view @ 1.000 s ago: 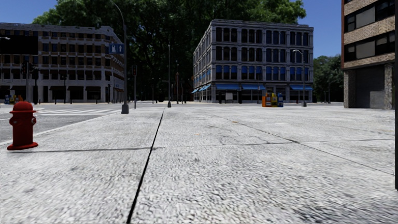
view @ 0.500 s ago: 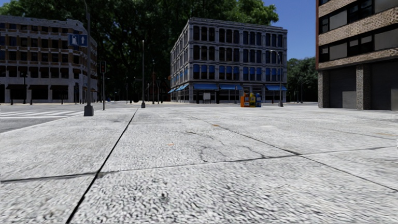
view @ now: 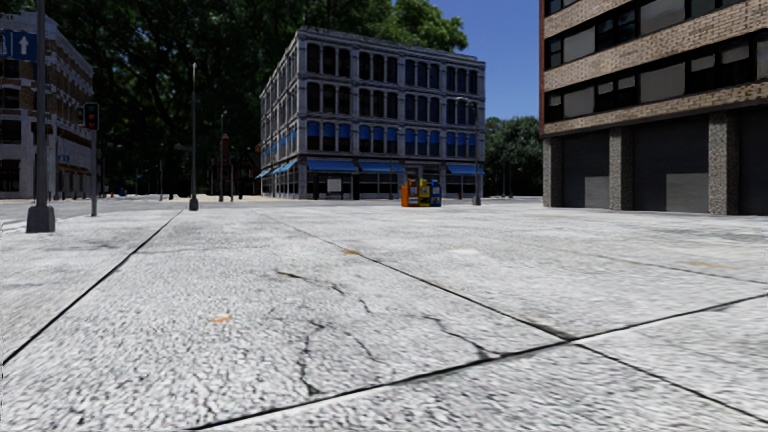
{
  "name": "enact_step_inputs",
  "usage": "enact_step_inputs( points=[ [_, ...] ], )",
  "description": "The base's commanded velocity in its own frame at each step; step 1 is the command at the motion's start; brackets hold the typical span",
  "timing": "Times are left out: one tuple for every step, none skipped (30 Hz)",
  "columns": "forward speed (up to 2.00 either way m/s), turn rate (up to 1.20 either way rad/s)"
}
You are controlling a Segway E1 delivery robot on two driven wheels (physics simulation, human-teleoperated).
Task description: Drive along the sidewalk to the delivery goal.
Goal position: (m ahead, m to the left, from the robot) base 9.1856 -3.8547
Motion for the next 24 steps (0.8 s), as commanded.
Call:
enact_step_inputs(
  points=[
    [2.0, -0.45],
    [2.0, -0.45],
    [2.0, -0.45],
    [2.0, -0.45],
    [2.0, -0.45],
    [2.0, -0.45],
    [2.0, -0.45],
    [2.0, -0.45],
    [2.0, -0.45],
    [2.0, -0.45],
    [2.0, -0.45],
    [2.0, -0.45],
    [2.0, -0.45],
    [2.0, -0.45],
    [2.0, -0.45],
    [2.0, -0.45],
    [2.0, -0.45],
    [2.0, -0.45],
    [1.96, -0.45],
    [1.79, -0.45],
    [1.65, -0.45],
    [1.61, -0.45],
    [1.61, -0.45],
    [1.59, -0.45]
  ],
)
